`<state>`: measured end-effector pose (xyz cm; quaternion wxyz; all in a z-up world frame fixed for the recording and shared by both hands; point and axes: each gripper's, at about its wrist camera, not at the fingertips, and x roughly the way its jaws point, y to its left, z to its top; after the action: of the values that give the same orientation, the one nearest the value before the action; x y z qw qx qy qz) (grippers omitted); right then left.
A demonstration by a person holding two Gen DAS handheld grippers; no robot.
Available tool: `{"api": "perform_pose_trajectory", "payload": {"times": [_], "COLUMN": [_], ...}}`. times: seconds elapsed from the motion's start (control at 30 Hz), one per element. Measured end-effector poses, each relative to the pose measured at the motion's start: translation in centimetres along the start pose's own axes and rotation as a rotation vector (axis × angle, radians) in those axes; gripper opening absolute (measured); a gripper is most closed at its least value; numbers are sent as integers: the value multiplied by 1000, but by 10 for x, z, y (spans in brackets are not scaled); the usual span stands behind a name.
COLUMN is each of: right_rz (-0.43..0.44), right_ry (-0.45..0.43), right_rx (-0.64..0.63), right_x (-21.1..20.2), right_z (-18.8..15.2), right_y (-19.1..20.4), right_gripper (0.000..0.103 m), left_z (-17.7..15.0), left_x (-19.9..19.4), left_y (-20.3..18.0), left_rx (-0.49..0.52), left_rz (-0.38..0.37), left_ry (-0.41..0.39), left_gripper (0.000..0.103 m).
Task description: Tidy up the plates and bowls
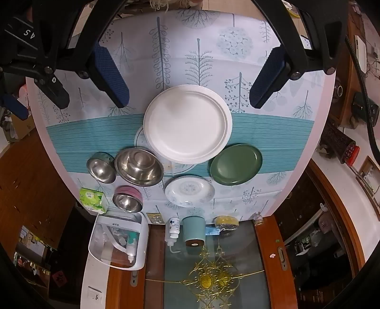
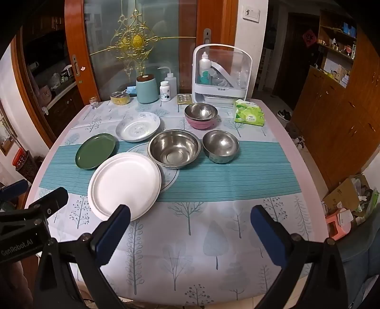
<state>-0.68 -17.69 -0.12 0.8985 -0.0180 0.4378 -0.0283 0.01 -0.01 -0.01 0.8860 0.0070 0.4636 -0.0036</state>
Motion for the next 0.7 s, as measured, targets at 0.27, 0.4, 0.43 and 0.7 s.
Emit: {"api": "perform_pose_trajectory", "payload": {"times": [0.27,0.4,0.43,0.7], "right_rz": [3,5,6,9], "right_ry": [-1,-1,-1,0], "right_rx": [2,2,1,5], "right_x": [1,2,2,5], "right_z": [1,1,0,0], "right_y": [0,0,1,-4], "right_gripper": [102,102,102,99], "left_z": [0,3,3,5], "left_x": [-1,0,0,4], "left_y": [1,0,1,-3], "left_rx": [0,5,4,6], "left_rz": [-6,-3,-5,-10], "left_ry": [4,7,9,10], "left_gripper": [101,101,101,101]}}
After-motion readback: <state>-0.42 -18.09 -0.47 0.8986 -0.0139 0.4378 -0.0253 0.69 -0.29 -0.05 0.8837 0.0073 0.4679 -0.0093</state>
